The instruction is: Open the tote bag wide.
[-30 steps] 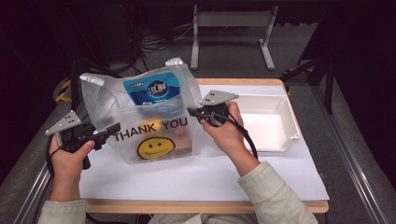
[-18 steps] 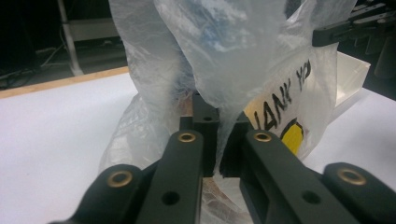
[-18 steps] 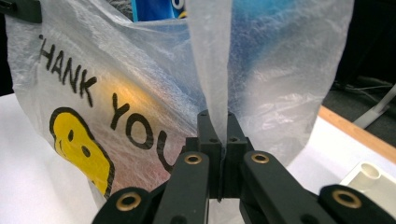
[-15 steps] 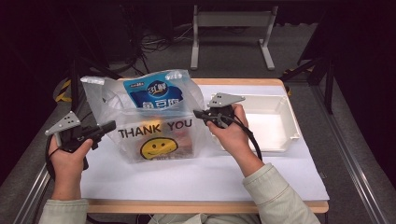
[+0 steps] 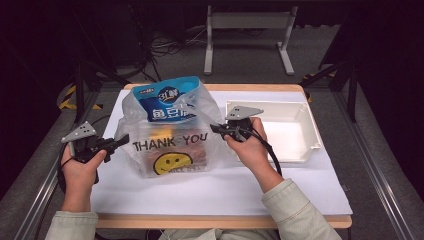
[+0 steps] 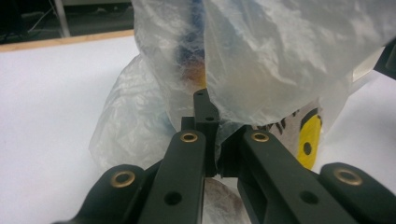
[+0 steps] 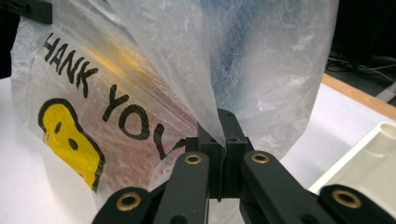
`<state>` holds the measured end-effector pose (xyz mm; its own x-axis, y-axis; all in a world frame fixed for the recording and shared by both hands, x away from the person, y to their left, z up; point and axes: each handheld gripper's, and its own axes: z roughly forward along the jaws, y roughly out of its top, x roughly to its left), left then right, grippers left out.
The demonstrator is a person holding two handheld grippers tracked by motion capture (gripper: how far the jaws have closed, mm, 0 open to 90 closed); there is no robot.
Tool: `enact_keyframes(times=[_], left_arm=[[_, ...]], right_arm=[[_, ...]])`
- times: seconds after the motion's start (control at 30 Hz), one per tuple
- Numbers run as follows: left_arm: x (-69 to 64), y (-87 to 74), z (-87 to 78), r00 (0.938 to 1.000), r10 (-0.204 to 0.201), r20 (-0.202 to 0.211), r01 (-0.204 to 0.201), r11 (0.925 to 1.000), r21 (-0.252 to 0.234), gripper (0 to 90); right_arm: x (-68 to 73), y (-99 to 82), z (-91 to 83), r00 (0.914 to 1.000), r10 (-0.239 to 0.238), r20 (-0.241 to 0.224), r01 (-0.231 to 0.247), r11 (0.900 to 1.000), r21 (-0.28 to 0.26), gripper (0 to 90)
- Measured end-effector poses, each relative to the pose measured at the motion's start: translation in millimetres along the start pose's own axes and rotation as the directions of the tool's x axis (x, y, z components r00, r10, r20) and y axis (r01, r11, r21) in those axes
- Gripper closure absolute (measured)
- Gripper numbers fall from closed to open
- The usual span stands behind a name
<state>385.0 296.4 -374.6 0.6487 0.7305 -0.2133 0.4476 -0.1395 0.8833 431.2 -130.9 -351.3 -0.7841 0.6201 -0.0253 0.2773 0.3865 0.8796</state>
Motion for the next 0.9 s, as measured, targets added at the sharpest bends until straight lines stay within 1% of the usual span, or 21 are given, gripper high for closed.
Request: enact_keyframes(times=[0.23, 0.4, 0.43, 0.53, 0.57, 0.67, 0.77, 0.8, 0.83, 0.9], left_arm=[[3.8, -5.3, 7.1, 0.9999, -0.011, 0.006, 0.011, 0.9995, 0.03, 89.6], [7.7, -11.7, 12.2, 0.9991, -0.042, 0.011, 0.041, 0.9969, 0.068, 89.6], [8.5, -12.8, 12.9, 0.9991, -0.041, 0.013, 0.04, 0.9965, 0.074, 89.6], [9.1, -16.2, 14.4, 0.9987, -0.046, 0.021, 0.044, 0.993, 0.11, 89.6], [9.2, -16.9, 14.6, 0.9989, -0.04, 0.023, 0.037, 0.9918, 0.123, 89.6], [8.2, -18.7, 14.8, 0.9988, -0.039, 0.029, 0.034, 0.9876, 0.154, 89.6], [8.2, -20.1, 15.3, 0.9983, -0.045, 0.037, 0.039, 0.9855, 0.165, 89.6], [8.1, -21.1, 16.9, 0.9974, -0.057, 0.045, 0.047, 0.9803, 0.192, 89.6], [8.1, -21.1, 16.9, 0.9974, -0.057, 0.045, 0.047, 0.9803, 0.192, 89.6], [8.2, -22.0, 18.7, 0.9972, -0.056, 0.05, 0.044, 0.9755, 0.216, 89.5]], right_arm=[[-2.8, -10.7, 3.4, 0.9997, 0.025, -0.006, -0.024, 0.9996, 0.011, 90.0], [-2.0, -19.0, 7.6, 0.9994, 0.034, -0.013, -0.033, 0.9991, 0.026, 90.0], [-1.3, -21.3, 8.7, 0.9993, 0.033, -0.016, -0.032, 0.999, 0.032, 90.0], [1.0, -26.7, 10.4, 0.9993, 0.032, -0.021, -0.031, 0.9983, 0.048, 90.0], [2.4, -29.3, 10.4, 0.9992, 0.033, -0.025, -0.031, 0.998, 0.055, 90.0], [6.2, -34.1, 9.9, 0.9991, 0.03, -0.03, -0.028, 0.9973, 0.067, 90.0], [8.8, -38.3, 9.3, 0.9989, 0.033, -0.033, -0.03, 0.9967, 0.075, 90.0], [10.7, -42.1, 8.5, 0.9987, 0.035, -0.038, -0.032, 0.9961, 0.082, 90.0], [10.7, -42.1, 8.5, 0.9987, 0.035, -0.038, -0.032, 0.9961, 0.082, 90.0], [11.6, -43.7, 7.8, 0.9986, 0.035, -0.04, -0.031, 0.9953, 0.092, 90.0]])
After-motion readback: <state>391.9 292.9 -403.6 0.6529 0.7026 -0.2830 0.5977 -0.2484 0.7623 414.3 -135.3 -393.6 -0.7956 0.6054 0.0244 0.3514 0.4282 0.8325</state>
